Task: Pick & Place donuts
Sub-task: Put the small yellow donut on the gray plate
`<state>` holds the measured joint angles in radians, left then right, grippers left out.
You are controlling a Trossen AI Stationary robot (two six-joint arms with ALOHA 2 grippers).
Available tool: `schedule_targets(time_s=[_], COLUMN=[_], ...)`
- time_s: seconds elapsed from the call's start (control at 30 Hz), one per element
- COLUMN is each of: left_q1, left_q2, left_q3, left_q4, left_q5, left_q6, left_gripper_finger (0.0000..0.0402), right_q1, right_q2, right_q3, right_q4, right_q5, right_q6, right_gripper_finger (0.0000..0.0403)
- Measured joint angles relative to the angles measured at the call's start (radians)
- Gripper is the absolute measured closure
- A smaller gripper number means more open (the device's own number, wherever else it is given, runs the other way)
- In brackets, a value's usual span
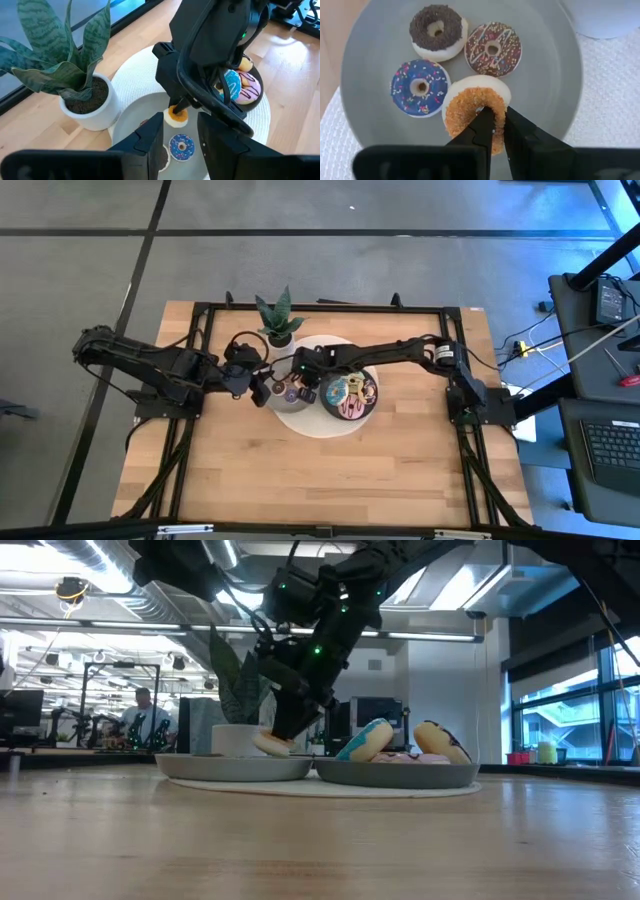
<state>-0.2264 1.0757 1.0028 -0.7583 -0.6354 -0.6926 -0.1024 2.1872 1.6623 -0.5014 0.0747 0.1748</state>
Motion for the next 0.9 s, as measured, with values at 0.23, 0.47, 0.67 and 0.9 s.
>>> schedule_targets(time_s=[0.23,0.47,0.67,0.9], left_q1=[0.0,0.0,0.0,0.0], left_q2=[0.0,0.0,0.0,0.0], left_q3=[0.0,0.0,0.0,0.0], left_q4=[-0.003,-0.009,-0.008,-0.008], left_q5=[-0.001,0.0,0.0,0.0], left_q6=[0.0,0.0,0.0,0.02], left_gripper_finger=[0.0286,0.0286,0.0285,0.0287], right_q1=[0.0,0.0,0.0,0.0], right_q2=[0.001,0.046,0.048,0.048], right_q3=[0.0,-0.001,-0.001,-0.001], right_q4=[0.033,0.038,0.039,0.033], right_q5=[0.003,0.002,0.002,0.001], right_q6=[0.014,0.026,0.022,0.015], right_gripper_finger=[0.0361,0.0361,0.0361,0.0361])
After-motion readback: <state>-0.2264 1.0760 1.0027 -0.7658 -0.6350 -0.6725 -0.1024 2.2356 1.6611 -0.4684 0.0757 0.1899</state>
